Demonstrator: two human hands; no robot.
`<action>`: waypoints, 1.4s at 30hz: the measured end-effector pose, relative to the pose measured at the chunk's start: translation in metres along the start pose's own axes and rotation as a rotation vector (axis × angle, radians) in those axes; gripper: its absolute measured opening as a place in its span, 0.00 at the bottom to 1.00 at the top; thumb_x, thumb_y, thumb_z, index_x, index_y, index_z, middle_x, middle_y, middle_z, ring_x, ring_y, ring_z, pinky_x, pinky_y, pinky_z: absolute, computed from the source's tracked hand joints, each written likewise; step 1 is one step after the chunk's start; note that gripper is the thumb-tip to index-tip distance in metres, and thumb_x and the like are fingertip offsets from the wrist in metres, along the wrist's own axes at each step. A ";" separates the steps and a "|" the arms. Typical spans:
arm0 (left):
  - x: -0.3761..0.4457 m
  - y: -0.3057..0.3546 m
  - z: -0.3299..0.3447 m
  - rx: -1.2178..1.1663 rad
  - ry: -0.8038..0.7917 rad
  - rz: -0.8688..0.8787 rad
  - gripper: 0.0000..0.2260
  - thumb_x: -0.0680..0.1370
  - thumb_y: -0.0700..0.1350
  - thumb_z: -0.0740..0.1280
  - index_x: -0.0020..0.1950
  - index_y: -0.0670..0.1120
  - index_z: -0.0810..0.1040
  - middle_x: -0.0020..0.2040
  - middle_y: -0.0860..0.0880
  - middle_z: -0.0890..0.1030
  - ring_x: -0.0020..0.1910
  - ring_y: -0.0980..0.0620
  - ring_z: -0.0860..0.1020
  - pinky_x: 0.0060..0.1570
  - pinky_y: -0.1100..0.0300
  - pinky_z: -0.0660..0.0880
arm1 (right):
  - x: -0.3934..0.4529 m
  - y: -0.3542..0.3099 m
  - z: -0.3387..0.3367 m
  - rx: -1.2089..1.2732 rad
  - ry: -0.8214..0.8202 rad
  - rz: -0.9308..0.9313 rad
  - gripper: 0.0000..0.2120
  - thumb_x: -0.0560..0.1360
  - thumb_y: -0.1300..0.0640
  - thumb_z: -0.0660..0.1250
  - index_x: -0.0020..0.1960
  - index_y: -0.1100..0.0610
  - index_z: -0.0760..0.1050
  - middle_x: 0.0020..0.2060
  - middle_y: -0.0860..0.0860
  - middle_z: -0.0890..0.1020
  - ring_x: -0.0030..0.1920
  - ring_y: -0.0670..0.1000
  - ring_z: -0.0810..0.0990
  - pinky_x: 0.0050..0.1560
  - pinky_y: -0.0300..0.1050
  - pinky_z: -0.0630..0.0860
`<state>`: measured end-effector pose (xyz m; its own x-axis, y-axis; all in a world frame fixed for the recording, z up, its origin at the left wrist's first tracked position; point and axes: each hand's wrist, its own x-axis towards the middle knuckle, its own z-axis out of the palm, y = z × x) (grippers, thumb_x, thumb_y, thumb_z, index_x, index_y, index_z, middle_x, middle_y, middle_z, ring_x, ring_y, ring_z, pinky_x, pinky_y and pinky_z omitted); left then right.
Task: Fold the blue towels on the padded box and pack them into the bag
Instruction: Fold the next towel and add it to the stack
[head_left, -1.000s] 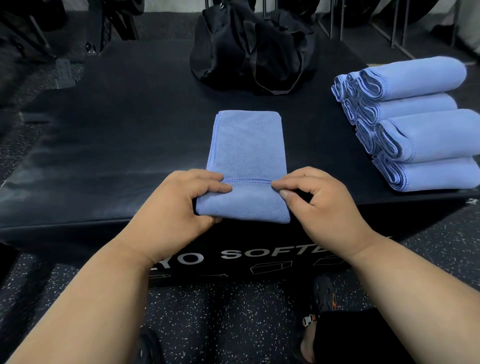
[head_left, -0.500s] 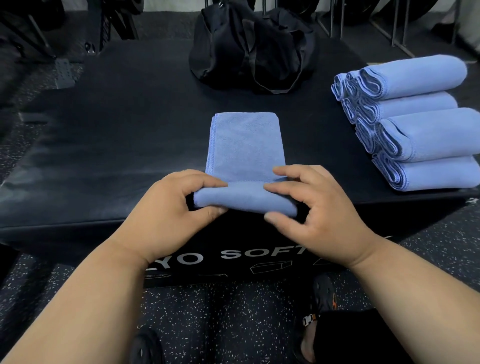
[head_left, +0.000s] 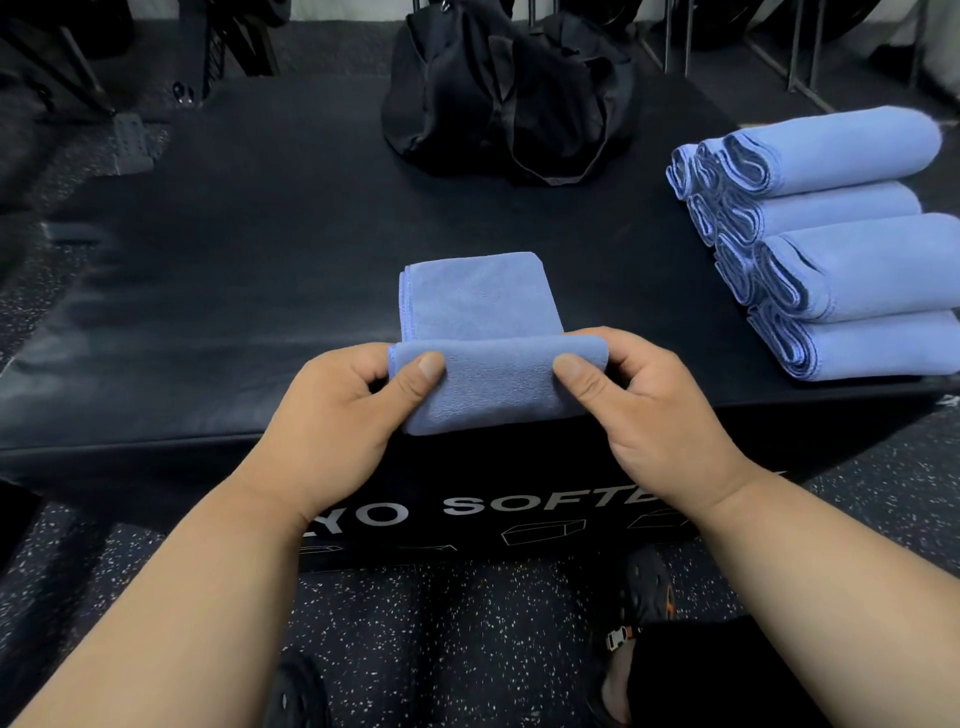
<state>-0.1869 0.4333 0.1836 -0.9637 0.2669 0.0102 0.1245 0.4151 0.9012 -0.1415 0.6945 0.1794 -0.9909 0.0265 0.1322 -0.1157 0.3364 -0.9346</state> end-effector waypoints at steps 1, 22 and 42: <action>0.000 0.000 0.000 -0.014 -0.010 -0.001 0.13 0.77 0.64 0.66 0.49 0.59 0.87 0.45 0.56 0.88 0.44 0.60 0.83 0.47 0.62 0.79 | 0.001 0.000 0.001 0.004 0.005 0.008 0.06 0.82 0.51 0.69 0.56 0.49 0.84 0.49 0.42 0.87 0.52 0.43 0.84 0.54 0.37 0.76; -0.009 -0.001 -0.014 0.111 -0.236 0.012 0.09 0.73 0.48 0.81 0.50 0.55 0.85 0.47 0.56 0.86 0.52 0.53 0.81 0.56 0.50 0.78 | 0.000 0.007 -0.010 -0.214 -0.209 0.005 0.21 0.68 0.43 0.79 0.59 0.39 0.80 0.45 0.44 0.81 0.49 0.46 0.81 0.52 0.40 0.75; -0.001 -0.001 0.007 0.087 0.254 -0.001 0.09 0.78 0.54 0.75 0.56 0.59 0.78 0.46 0.56 0.82 0.42 0.57 0.80 0.46 0.60 0.76 | 0.006 0.006 0.008 -0.145 0.176 0.017 0.11 0.80 0.52 0.73 0.61 0.42 0.80 0.56 0.47 0.79 0.51 0.44 0.78 0.51 0.26 0.70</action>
<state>-0.1841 0.4385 0.1801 -0.9909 0.0444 0.1271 0.1325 0.4912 0.8609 -0.1484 0.6886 0.1719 -0.9639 0.1926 0.1838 -0.0750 0.4659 -0.8816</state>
